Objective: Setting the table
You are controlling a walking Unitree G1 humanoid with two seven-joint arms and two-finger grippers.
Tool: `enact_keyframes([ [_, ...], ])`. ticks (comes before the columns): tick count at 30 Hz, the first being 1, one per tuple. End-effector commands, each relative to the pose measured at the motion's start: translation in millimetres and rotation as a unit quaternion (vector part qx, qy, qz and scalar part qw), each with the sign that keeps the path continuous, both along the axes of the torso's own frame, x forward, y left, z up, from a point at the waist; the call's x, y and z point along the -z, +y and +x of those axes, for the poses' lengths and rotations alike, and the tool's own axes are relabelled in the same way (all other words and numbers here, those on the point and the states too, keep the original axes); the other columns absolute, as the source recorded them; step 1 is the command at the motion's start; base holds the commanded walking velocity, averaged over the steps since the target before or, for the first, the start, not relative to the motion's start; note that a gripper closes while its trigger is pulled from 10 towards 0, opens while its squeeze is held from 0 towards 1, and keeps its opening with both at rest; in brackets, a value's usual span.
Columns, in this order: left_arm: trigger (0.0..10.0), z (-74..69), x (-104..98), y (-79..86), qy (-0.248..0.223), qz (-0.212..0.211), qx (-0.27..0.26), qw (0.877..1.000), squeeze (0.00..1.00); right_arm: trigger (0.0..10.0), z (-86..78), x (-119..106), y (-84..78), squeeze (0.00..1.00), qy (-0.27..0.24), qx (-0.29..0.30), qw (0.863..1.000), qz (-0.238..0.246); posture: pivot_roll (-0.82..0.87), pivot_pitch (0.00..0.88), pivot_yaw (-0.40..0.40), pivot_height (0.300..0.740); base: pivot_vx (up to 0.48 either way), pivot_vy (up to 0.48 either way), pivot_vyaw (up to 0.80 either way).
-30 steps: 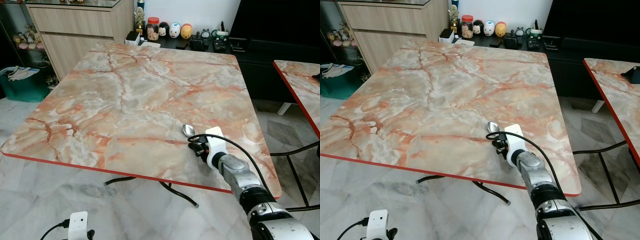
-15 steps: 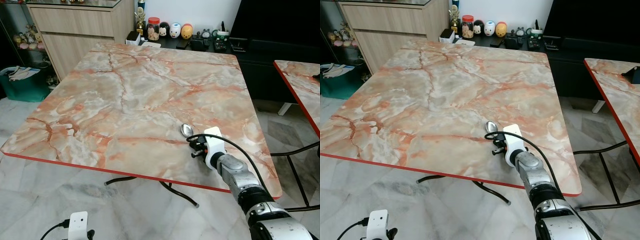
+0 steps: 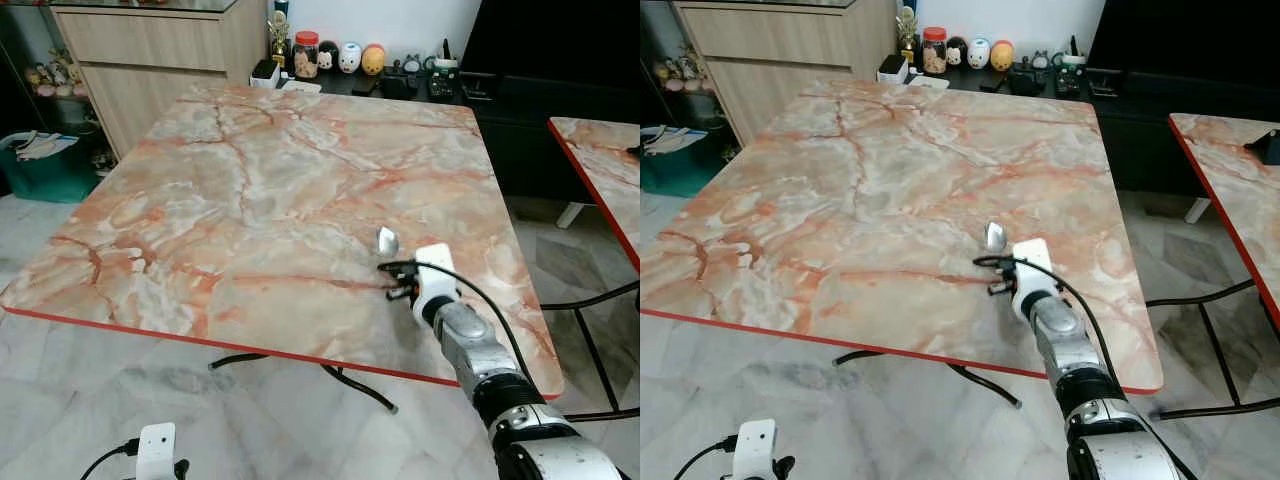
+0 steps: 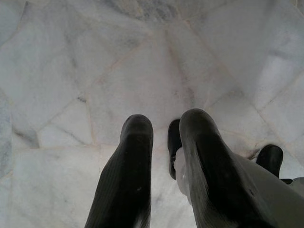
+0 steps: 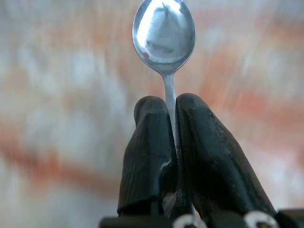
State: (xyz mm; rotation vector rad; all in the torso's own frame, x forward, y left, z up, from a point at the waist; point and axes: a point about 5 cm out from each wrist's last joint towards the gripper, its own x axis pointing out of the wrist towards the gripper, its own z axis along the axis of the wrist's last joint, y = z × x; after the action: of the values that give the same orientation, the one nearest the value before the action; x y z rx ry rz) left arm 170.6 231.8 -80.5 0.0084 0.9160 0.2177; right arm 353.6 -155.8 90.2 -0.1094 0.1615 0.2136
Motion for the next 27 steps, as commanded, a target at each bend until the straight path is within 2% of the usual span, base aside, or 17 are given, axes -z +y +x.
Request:
enact_keyframes([
  [1,10.0,-3.4,1,1.5,0.009,0.003,-0.001,1.000,0.00,10.0,2.1,-14,2.6,0.00,-0.050,0.005,0.999,0.004,0.05,0.003,-0.040,0.740,0.000,0.000,0.00],
  [3,10.0,-3.9,2,1.5,0.009,0.004,-0.002,1.000,0.00,10.0,1.0,-19,3.2,0.00,-0.076,0.013,0.997,0.007,0.05,0.006,-0.044,0.740,0.000,0.000,0.00],
  [6,10.0,-5.3,2,1.5,0.010,0.003,-0.004,1.000,0.00,10.0,-4.8,-30,-0.5,0.00,-0.135,0.055,0.989,0.037,0.05,0.009,-0.045,0.740,0.000,0.000,0.00],
  [7,10.0,-5.3,2,1.5,0.010,0.003,-0.004,1.000,0.00,10.0,-4.8,-30,-0.5,0.00,-0.135,0.055,0.989,0.037,0.05,0.009,-0.045,0.740,0.000,0.000,0.00],
  [12,10.0,-4.9,2,1.9,0.003,0.004,-0.004,1.000,0.00,10.0,-17.1,-45,-4.0,0.00,-0.204,0.093,0.974,0.043,0.04,0.017,-0.040,0.740,0.000,0.000,0.00],
  [16,10.0,-4.6,1,2.1,0.002,0.003,-0.004,1.000,0.00,10.0,-22.6,-47,-5.2,0.00,-0.216,0.101,0.970,0.047,0.04,0.020,-0.044,0.740,0.000,0.000,0.00],
  [19,10.0,-4.2,1,2.6,0.002,0.004,-0.004,1.000,0.00,10.0,-32.5,-44,-7.7,0.00,-0.219,0.102,0.970,0.033,0.04,0.022,-0.044,0.740,0.000,0.000,0.00],
  [27,10.0,-4.0,1,3.3,0.001,0.006,-0.004,1.000,0.00,10.0,-44.2,-37,-17.5,0.00,-0.202,0.113,0.973,0.012,0.04,0.013,-0.053,0.740,0.000,0.000,0.00],
])
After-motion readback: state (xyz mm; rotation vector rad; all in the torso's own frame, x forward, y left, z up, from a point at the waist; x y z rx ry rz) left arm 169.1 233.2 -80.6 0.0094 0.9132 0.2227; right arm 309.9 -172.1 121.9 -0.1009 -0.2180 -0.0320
